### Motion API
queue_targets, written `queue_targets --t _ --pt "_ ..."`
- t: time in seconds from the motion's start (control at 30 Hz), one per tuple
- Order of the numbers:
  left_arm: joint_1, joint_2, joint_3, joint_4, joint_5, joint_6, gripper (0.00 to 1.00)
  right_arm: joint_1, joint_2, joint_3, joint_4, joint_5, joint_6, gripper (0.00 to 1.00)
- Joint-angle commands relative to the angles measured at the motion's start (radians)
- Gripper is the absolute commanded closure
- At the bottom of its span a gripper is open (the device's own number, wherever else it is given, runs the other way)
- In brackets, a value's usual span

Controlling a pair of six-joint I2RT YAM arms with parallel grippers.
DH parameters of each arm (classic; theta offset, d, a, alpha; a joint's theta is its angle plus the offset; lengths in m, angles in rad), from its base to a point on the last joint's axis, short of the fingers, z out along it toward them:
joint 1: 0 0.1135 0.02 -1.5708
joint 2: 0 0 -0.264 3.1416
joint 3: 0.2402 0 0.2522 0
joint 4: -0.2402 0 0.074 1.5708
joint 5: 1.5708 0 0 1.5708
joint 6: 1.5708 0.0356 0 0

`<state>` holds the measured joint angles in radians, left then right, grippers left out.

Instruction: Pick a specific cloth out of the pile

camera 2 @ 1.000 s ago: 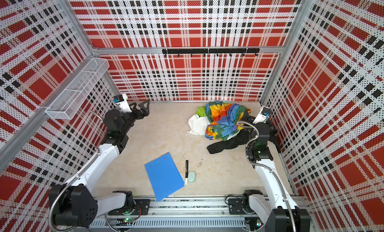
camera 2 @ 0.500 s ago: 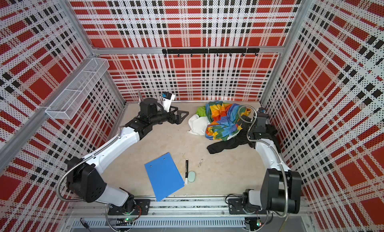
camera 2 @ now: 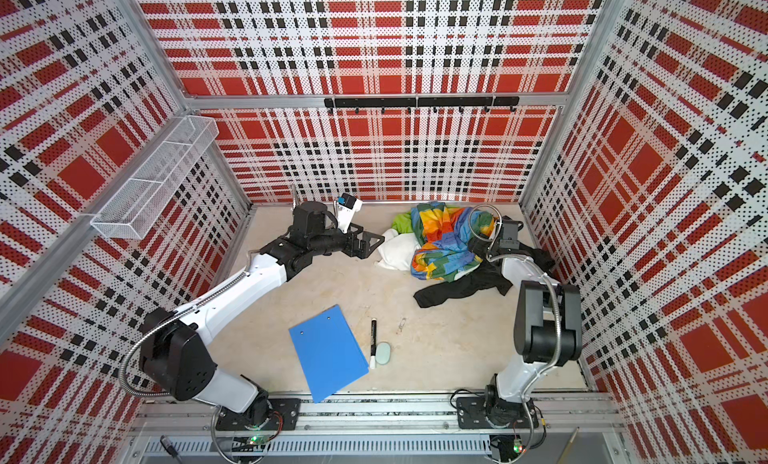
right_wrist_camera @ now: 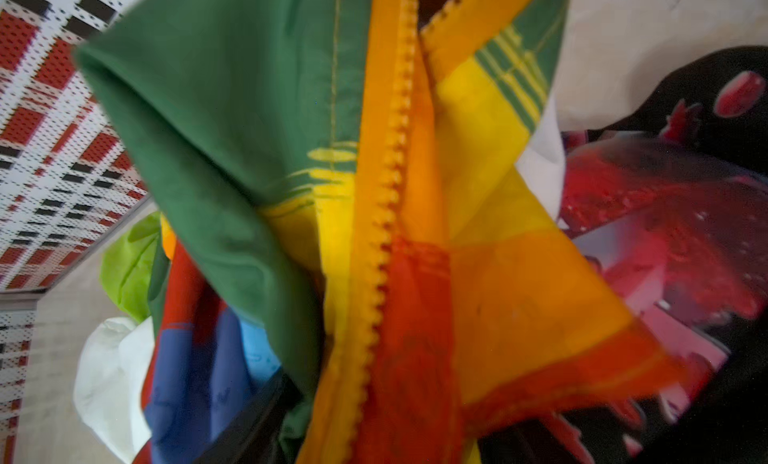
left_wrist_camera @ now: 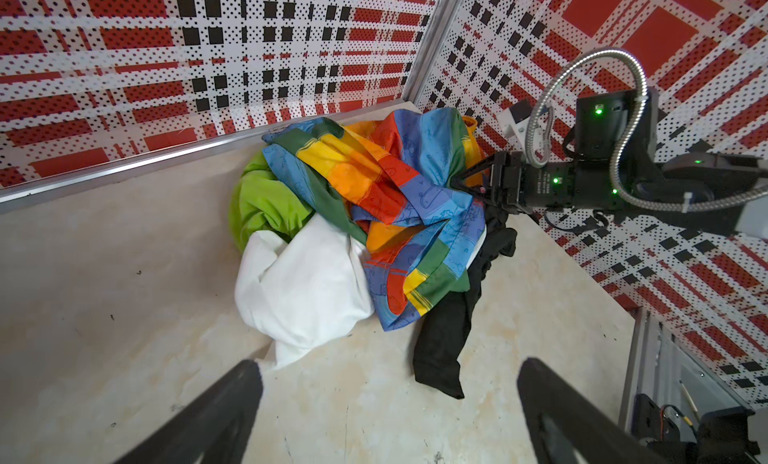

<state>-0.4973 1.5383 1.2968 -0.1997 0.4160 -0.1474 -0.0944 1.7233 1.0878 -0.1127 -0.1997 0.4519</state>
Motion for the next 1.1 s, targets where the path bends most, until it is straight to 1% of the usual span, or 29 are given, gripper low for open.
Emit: queue_targets --t 0.0,0.07,0.13,0.2,0.3,0.43,0.53,0.67,0.7,0.87,0.97,1.07 --pt "-0.003 0.003 0.036 -0.001 0.015 0.017 0.01 0.036 0.046 0.074 0.057 0.017 -0.011 0.55" --pt "-0.002 0.001 0.036 0.0 0.013 0.018 0.01 0.053 0.068 0.112 0.044 0.037 -0.01 0.69" --pt "-0.002 -0.002 0.036 -0.001 0.009 0.021 0.01 0.076 0.066 0.135 0.046 0.063 -0.008 0.78" --pt "0.0 -0.004 0.035 -0.002 0.002 0.025 0.01 0.105 0.05 0.161 0.041 0.096 -0.014 0.83" --pt "-0.001 -0.007 0.035 -0.001 -0.005 0.025 0.01 0.152 0.03 0.205 0.025 0.14 -0.024 0.86" --pt "0.001 -0.014 0.035 -0.002 -0.012 0.026 0.01 0.192 0.043 0.25 0.028 0.124 -0.006 0.87" --pt "0.001 -0.014 0.032 -0.002 -0.02 0.028 0.01 0.209 0.092 0.27 0.023 0.127 0.006 0.84" --pt "0.0 -0.014 0.032 -0.001 -0.02 0.026 0.01 0.215 0.154 0.256 0.043 0.141 0.014 0.8" --pt "0.001 -0.014 0.032 -0.001 -0.019 0.027 0.01 0.215 0.167 0.252 0.044 0.155 0.041 0.79" --pt "0.002 -0.01 0.032 -0.001 -0.02 0.025 0.01 0.214 0.25 0.276 0.005 0.265 0.027 0.78" --pt "0.0 -0.007 0.033 -0.002 -0.019 0.024 0.01 0.208 0.304 0.328 -0.033 0.303 0.027 0.77" --pt "0.001 -0.008 0.033 -0.001 -0.02 0.026 0.01 0.206 0.34 0.379 -0.078 0.373 0.027 0.76"
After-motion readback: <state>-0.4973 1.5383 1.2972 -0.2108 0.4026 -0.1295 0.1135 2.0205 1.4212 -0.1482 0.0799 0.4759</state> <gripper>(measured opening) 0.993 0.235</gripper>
